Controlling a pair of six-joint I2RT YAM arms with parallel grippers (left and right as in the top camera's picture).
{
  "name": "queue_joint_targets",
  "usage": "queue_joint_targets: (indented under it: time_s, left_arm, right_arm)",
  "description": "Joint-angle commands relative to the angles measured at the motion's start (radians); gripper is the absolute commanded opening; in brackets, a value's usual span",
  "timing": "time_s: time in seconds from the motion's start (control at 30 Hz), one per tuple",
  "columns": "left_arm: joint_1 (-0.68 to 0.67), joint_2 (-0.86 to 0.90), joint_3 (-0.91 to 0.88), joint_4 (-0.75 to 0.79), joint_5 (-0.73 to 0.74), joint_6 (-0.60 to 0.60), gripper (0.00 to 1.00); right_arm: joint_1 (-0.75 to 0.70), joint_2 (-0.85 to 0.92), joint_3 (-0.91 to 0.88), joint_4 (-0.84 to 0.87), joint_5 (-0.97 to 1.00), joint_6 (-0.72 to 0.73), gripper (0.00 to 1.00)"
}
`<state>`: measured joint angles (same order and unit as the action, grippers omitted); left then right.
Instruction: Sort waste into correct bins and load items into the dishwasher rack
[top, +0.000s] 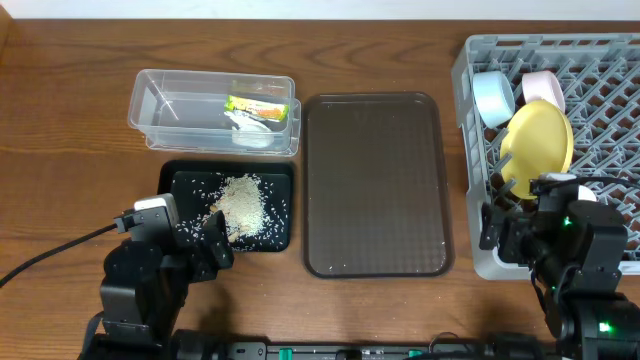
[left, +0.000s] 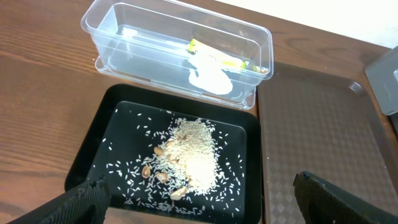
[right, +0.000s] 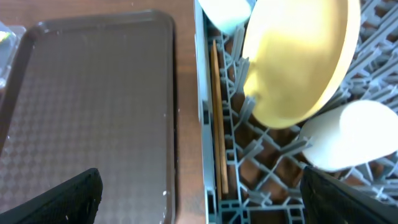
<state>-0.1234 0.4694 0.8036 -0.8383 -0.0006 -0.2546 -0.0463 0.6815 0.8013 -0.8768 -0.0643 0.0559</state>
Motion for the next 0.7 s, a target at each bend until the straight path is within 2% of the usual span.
queue_joint_targets:
  time_s: [0.0, 0.37, 0.5, 0.67]
  left_arm:
    - [0.005, -0.001, -0.008, 0.003, -0.011, -0.005, 0.96]
    - [0.005, -0.001, -0.008, 0.002, -0.011, -0.005, 0.96]
    - [0.005, -0.001, -0.008, 0.002, -0.011, -0.005, 0.96]
    - [0.005, -0.001, -0.008, 0.002, -0.011, -0.005, 0.96]
  right_arm:
    - [0.008, -0.001, -0.012, -0.017, -0.004, 0.002, 0.99]
    - [0.015, -0.023, -0.014, -0.043, 0.0, 0.002, 0.99]
    - [0.042, -0.114, -0.072, 0.096, 0.024, -0.01, 0.99]
    - [0.088, -0.344, -0.292, 0.357, 0.031, -0.012, 0.99]
